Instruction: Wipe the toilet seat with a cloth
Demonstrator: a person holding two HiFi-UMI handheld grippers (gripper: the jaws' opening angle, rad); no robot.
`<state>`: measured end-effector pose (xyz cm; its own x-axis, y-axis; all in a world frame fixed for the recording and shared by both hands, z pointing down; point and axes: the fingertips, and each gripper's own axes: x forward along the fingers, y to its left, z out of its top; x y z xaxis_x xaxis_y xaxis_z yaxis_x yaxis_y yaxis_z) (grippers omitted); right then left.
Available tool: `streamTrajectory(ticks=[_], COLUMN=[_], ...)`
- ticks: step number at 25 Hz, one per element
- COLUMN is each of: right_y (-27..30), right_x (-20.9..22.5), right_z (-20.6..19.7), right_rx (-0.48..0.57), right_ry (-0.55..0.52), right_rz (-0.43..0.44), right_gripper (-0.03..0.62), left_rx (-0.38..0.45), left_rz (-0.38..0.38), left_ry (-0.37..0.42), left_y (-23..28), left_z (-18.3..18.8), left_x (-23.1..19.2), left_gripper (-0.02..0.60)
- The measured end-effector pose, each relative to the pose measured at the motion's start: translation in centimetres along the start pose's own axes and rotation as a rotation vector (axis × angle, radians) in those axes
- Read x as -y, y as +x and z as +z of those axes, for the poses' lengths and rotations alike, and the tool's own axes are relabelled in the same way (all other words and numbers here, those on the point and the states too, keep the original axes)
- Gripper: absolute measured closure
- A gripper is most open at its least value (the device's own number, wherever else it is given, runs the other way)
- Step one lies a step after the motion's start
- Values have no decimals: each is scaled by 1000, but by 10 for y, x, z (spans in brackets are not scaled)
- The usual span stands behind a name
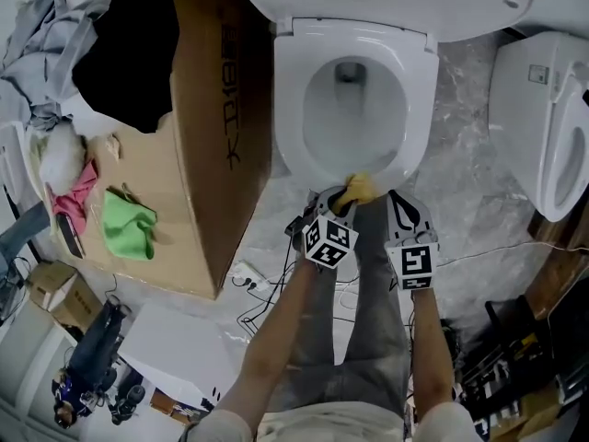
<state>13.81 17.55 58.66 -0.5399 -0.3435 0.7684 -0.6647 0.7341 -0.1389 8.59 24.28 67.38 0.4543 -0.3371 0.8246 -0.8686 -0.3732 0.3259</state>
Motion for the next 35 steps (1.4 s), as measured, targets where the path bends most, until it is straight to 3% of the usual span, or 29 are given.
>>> streamTrajectory(ticks=[16, 27, 35], right_y=[42, 58, 67], right_x=[-29, -58, -64], right_z=[1, 20, 42], right_rx=[-59, -70, -47], right_ry=[-3, -89, -122], right_rz=[99, 230, 271], right_gripper=[586, 586, 586], left_rx=[27, 41, 41], left_rz=[152, 286, 351], left_ry=[-157, -275, -299], left_y=[-29, -44, -52], left_z=[-17, -21, -16], left_x=[-50, -85, -110], left_gripper=[485, 485, 483])
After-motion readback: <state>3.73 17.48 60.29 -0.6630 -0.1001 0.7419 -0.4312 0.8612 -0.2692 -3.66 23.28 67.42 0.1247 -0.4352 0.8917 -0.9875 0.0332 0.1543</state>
